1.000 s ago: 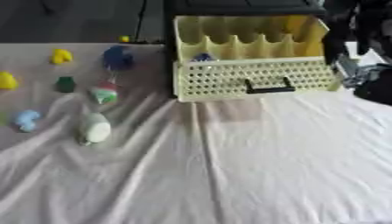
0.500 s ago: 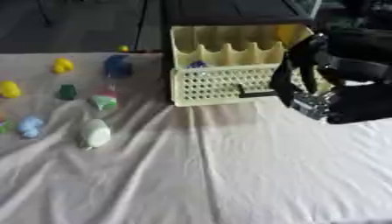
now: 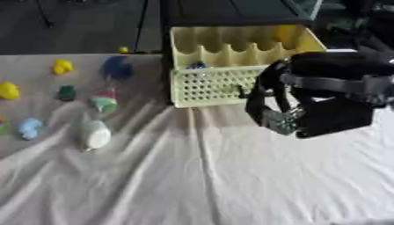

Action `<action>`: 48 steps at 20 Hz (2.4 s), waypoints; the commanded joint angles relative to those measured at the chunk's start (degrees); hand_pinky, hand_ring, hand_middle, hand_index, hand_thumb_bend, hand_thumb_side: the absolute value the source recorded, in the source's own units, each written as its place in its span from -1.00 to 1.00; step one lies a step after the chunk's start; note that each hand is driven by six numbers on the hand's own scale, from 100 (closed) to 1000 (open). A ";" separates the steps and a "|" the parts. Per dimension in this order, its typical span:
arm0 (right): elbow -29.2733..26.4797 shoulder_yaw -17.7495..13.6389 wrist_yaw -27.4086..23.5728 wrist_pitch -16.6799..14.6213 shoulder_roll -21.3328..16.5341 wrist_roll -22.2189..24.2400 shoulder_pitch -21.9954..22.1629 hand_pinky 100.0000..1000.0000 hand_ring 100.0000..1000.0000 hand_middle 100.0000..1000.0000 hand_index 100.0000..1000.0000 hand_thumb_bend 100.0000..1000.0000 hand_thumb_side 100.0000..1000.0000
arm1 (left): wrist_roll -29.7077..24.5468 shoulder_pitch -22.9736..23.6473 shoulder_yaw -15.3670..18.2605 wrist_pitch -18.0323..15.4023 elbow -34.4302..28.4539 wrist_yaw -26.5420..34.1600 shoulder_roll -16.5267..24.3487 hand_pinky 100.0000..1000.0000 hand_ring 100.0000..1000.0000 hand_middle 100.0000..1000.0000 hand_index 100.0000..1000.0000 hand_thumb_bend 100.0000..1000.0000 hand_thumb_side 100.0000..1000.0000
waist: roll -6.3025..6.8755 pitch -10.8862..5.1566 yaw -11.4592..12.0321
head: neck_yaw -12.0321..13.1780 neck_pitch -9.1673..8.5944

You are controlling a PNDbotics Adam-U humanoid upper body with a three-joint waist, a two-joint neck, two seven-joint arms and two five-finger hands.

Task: Pick up objects from table and place into drawer.

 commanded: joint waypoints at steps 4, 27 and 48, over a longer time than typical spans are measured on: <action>-0.87 1.15 2.00 4.69 0.15 2.95 0.73 -0.64 -0.15 0.35 0.58 -1.00 1.00 | -0.08 -0.48 -0.14 0.09 -1.01 0.40 0.16 0.35 0.68 0.61 0.81 -0.86 1.00 | 0.16 -0.47 0.53 | -0.50 -0.92; 6.55 -1.24 15.32 10.77 2.07 -3.58 1.91 -0.73 -0.16 0.37 0.64 -1.00 1.00 | -0.19 -0.11 -0.38 0.57 -1.01 0.85 -0.89 0.30 0.66 0.60 0.80 -0.92 1.00 | 0.66 0.47 1.54 | -1.89 -2.54; 26.76 -1.04 17.71 3.39 8.76 -8.77 -4.60 -0.71 -0.08 0.51 0.77 -1.00 1.00 | -1.36 0.31 -0.61 0.55 -1.01 1.90 -1.75 0.24 0.64 0.61 0.78 -0.97 1.00 | 0.45 1.16 3.24 | -2.39 -3.68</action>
